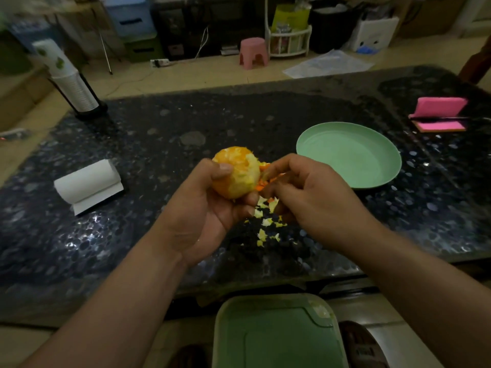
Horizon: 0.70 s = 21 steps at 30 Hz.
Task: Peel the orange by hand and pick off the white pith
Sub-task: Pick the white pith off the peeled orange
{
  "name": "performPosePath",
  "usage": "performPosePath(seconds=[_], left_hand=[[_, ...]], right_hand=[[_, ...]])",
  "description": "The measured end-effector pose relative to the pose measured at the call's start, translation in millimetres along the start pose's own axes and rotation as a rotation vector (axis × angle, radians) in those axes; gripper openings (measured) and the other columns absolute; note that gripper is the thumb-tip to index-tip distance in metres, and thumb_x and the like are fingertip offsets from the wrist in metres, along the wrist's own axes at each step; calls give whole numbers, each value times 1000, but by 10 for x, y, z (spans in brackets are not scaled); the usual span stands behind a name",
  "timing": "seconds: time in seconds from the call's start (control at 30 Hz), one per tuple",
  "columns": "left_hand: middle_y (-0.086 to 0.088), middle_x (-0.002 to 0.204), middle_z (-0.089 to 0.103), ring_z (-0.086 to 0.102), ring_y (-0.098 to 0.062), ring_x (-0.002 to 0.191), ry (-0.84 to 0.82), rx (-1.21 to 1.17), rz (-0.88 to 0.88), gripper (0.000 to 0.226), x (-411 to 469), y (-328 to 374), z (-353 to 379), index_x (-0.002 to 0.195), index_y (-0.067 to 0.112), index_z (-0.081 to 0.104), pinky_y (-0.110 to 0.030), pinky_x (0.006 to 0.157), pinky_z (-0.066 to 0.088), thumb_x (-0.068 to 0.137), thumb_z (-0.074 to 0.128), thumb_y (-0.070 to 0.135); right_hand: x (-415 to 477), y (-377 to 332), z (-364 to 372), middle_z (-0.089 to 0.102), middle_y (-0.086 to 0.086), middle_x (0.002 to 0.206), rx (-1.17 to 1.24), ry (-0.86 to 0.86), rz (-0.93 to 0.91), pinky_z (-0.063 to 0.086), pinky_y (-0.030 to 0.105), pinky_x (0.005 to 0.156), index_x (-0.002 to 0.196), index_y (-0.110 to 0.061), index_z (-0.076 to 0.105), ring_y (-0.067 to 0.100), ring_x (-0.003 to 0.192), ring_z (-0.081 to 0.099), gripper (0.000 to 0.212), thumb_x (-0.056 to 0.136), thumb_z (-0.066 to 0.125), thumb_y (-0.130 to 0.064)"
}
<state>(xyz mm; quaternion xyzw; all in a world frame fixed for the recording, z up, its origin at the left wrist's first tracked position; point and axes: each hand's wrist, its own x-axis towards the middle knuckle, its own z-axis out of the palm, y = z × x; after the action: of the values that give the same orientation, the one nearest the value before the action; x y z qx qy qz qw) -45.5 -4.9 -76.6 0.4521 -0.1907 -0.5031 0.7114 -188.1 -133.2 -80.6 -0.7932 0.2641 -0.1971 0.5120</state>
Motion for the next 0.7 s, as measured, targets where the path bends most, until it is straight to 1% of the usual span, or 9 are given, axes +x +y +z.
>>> performPosePath(seconds=[0.1,0.13,0.2,0.27,0.4,0.47,0.53,0.57,0.7], left_hand=[[-18,96,65,57,-21,69,-28,-55,-37,42,-27,22,15,119,1,61,-25,52,52,91,56,31],[-18,95,66,57,-21,69,-24,-76,-47,44,-33,27,10,120,2,61,-25,52,51,91,53,34],[-19,100,66,57,-21,69,-9,-110,-68,49,-29,27,-5,126,3,58,-24,53,51,94,51,39],[-19,103,66,56,-21,71,10,-122,-78,50,-25,23,-26,131,4,57,-25,54,50,96,50,40],[-20,116,60,55,-23,76,55,-103,-50,52,-9,-1,-30,138,5,54,-28,60,46,99,47,38],[-23,125,55,52,-35,92,78,-75,-25,61,5,-27,-29,147,-2,47,-32,68,42,99,46,36],[-24,130,54,43,-36,112,96,-55,17,61,24,-53,-31,147,-2,47,-36,75,38,98,46,34],[-25,130,56,42,-36,115,99,-36,38,56,34,-63,-33,141,0,51,-37,75,37,97,46,34],[-17,119,65,62,-31,103,129,113,128,46,39,-96,-55,131,9,55,-37,73,45,91,54,32]], right_hand=[[15,39,55,62,-6,63,-99,40,-67,55,42,57,80,-24,68,9,56,54,24,102,67,-31],[31,38,72,63,-9,65,-128,63,-85,52,37,57,80,-24,68,6,58,55,22,101,69,-31],[53,8,91,70,-12,81,-172,120,-103,51,28,64,90,-29,68,4,73,64,8,95,70,-22],[60,-42,110,72,-11,87,-143,151,-122,53,25,68,93,-31,68,6,81,67,11,93,72,-21],[20,-148,159,71,-13,75,-68,131,-160,46,15,56,88,-27,69,2,66,65,10,95,76,-26],[-7,-186,179,72,-12,71,-11,91,-148,44,11,54,89,-23,69,-1,58,65,10,95,77,-21],[-25,-212,192,73,-9,72,17,81,-125,45,11,53,90,-22,68,-2,57,66,10,95,77,-22],[-34,-225,194,73,-9,73,18,84,-114,45,11,53,90,-23,68,-2,57,66,11,94,78,-25],[-36,-235,194,74,-6,76,7,114,-47,47,16,53,87,-28,69,3,60,65,15,93,77,-38]])
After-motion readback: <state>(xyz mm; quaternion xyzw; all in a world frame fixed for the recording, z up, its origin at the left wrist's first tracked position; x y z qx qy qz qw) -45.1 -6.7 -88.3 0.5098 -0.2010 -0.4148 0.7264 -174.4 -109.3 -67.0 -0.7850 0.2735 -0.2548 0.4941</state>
